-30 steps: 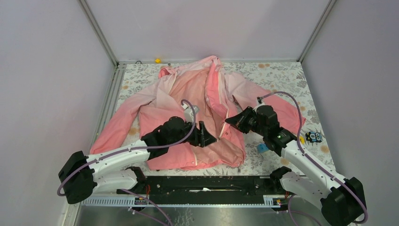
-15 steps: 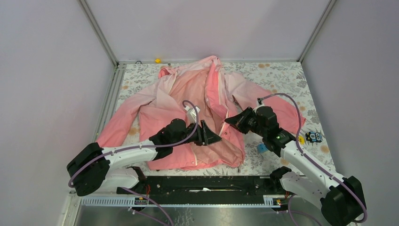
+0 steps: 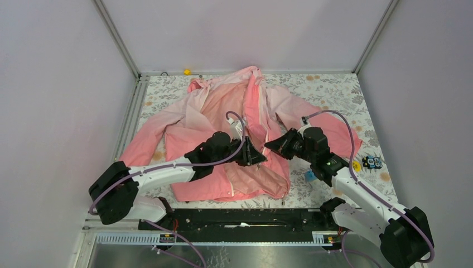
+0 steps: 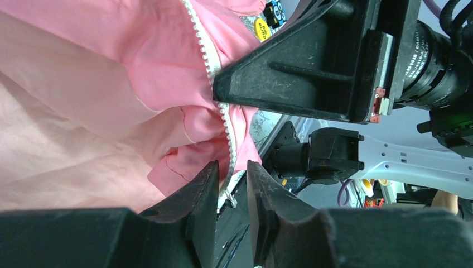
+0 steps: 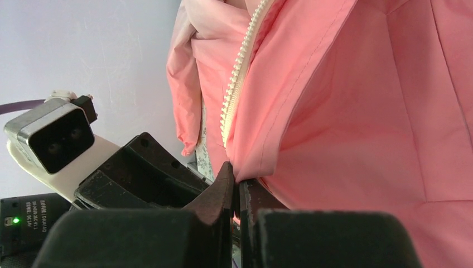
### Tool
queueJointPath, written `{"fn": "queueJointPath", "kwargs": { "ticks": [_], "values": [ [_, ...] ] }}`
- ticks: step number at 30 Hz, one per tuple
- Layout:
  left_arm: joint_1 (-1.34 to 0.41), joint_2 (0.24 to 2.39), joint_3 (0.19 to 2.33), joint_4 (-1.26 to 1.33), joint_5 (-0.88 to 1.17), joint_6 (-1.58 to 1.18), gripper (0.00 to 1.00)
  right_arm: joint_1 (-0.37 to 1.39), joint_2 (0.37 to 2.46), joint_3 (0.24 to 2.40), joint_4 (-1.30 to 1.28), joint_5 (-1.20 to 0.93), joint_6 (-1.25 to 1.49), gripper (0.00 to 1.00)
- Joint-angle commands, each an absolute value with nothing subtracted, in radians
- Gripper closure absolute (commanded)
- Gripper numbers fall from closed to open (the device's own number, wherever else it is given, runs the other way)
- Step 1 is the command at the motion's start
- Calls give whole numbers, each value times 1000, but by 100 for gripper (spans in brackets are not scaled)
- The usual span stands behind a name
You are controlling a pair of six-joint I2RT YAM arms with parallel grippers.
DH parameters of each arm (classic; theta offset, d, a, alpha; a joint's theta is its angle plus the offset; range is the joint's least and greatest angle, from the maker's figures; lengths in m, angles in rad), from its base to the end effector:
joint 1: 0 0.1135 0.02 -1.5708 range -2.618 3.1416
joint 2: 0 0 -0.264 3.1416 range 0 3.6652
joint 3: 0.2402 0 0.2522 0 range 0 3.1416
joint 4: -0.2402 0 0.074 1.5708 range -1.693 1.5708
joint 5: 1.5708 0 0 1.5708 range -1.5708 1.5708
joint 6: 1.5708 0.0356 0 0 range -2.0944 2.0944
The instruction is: Zip up the jacket
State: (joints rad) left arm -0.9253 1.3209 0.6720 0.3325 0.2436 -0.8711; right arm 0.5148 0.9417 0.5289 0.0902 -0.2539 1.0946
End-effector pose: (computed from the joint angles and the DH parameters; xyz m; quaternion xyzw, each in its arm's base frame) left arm 0.1672 -0.2363 0.2353 0.0931 0.8014 -0.5170 0.2860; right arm 0.1836 0.1141 0.2493 0.1592 0.7925 0.4890 0.3279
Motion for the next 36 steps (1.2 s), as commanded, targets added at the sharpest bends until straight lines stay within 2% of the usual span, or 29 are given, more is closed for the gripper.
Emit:
{"fn": "queueJointPath", "kwargs": {
  "ticks": [1,5,8,9,10,12,15,18,22,24,26,36],
  "values": [
    [-918,1350,725,333,270,-824,74,511,942,537,163,-299,1045,100],
    [-910,1387,756,311,291,-821,89,511,952,548,173,-374,960,100],
    [-889,1418,766,328,348,-835,100,511,956,589,91,-401,868,100],
    [-875,1420,752,368,375,-857,100,511,954,603,58,-418,819,95],
    [-856,1420,728,428,412,-884,100,511,951,622,-3,-425,751,83],
    [-810,1424,672,565,489,-966,100,511,936,664,-150,-371,623,69],
    [-743,1457,601,774,592,-1095,100,511,877,688,-284,-273,494,55],
    [-715,1504,569,923,660,-1188,100,511,813,690,-295,-369,442,45],
    [-710,1540,553,1038,683,-1247,100,511,826,639,-185,-647,534,45],
    [-710,1538,551,1030,679,-1243,100,510,846,581,-74,-742,662,50],
    [-710,1530,548,1018,672,-1232,100,510,852,526,6,-749,748,54],
    [-712,1492,547,964,670,-1194,100,511,883,388,269,-760,960,55]
  ]
}}
